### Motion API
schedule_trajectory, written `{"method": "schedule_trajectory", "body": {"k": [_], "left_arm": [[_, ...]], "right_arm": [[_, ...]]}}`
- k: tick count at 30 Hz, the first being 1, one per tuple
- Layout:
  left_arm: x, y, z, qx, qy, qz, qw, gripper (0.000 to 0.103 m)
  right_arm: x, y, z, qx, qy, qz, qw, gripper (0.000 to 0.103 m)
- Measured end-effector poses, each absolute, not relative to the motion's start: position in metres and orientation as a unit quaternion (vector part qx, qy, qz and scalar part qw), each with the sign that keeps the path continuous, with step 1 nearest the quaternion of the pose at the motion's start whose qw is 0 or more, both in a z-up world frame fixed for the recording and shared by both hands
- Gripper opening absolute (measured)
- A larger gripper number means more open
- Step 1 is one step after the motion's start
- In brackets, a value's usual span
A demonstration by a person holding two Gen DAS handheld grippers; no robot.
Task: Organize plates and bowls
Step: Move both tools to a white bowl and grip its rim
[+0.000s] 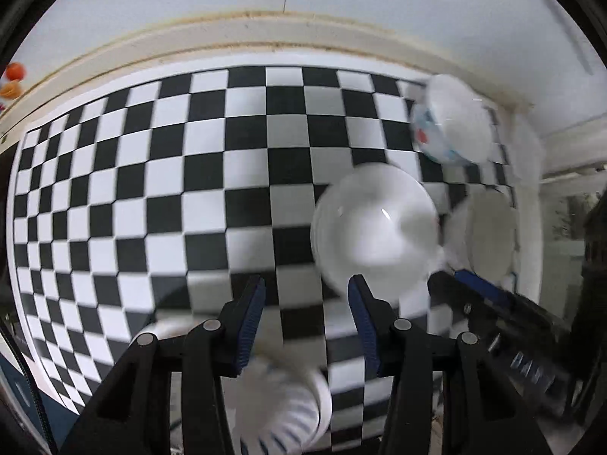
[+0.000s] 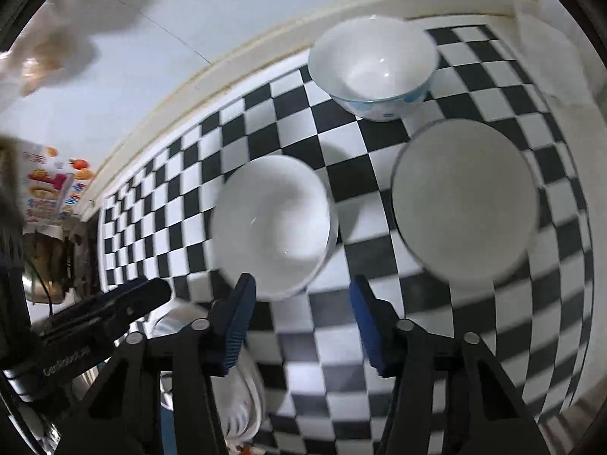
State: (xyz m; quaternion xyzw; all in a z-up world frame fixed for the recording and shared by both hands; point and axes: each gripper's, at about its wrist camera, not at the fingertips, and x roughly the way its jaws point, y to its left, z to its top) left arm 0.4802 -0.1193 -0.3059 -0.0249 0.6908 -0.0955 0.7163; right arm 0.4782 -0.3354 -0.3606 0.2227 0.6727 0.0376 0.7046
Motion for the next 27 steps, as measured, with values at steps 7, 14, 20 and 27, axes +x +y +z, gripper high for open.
{"method": "schedule_trajectory", "body": {"k": [7,14,20,27], "left_arm": [[0.507,-0.136,-0.352,-0.026,0.719,-0.11,0.685,0.019],[0.473,-0.143,-0.33,-0.005,0.711,-0.101,0.696,0.019],[0.414,-0.149,-0.305,-0.022,0.712,-0.112,0.693,0.019],[0.369,-0.171,-0.318,-0.011,0.724,-0.122,0.679,0.019]], "right_arm": [[0.514,-0.325,-0.418,0.178,0.715,0.037,0.675,0.013],[0.509,-0.325,-0.408,0.164,0.717,0.065,0.675,0.013],[0.471,-0.339,-0.372,0.163,0.71,0.095,0.679,0.013],[0.412,-0.355,-0.369,0.149,0.724,0.1,0.666,0.013]]}}
